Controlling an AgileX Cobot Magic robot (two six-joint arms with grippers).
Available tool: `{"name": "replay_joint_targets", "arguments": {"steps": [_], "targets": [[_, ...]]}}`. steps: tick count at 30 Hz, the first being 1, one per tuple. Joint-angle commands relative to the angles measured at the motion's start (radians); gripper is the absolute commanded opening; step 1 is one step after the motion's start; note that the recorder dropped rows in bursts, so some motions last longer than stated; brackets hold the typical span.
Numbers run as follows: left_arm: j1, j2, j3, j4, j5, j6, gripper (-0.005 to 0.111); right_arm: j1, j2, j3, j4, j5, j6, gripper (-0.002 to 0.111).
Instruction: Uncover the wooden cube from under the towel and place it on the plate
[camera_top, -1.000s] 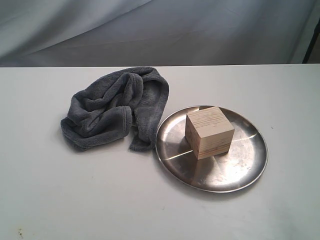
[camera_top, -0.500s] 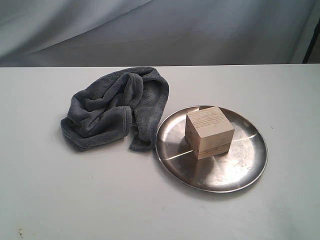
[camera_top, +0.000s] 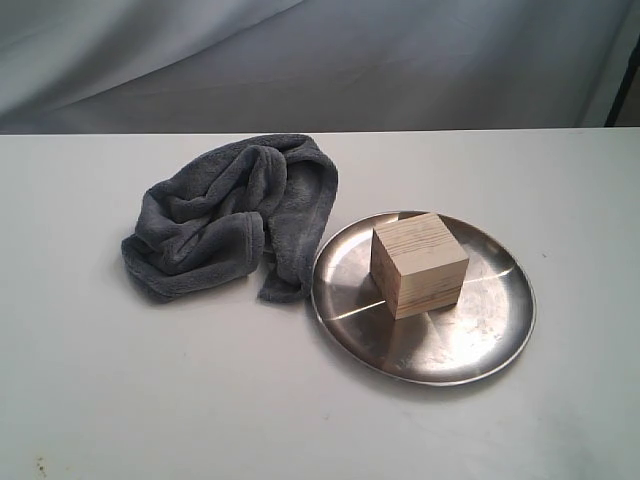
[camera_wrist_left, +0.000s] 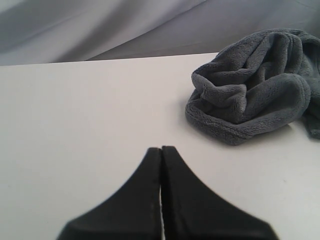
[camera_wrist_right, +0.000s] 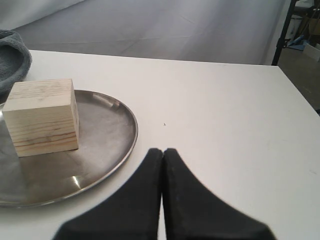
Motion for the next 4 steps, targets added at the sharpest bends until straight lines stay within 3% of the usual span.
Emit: {"name": "replay_joint_targets", "arguments": {"steps": [1,4], "targets": [[-0.002,-0.004,0.005,-0.002,-0.014,-0.007,0.000,0.002,-0.005,0.004,0.000,-0.002,0.002,0.000],[-0.002,-0.004,0.005,-0.002,-0.014,-0.007,0.000,0.002,-0.005,0.004,0.000,-0.002,0.002,0.000]]}}
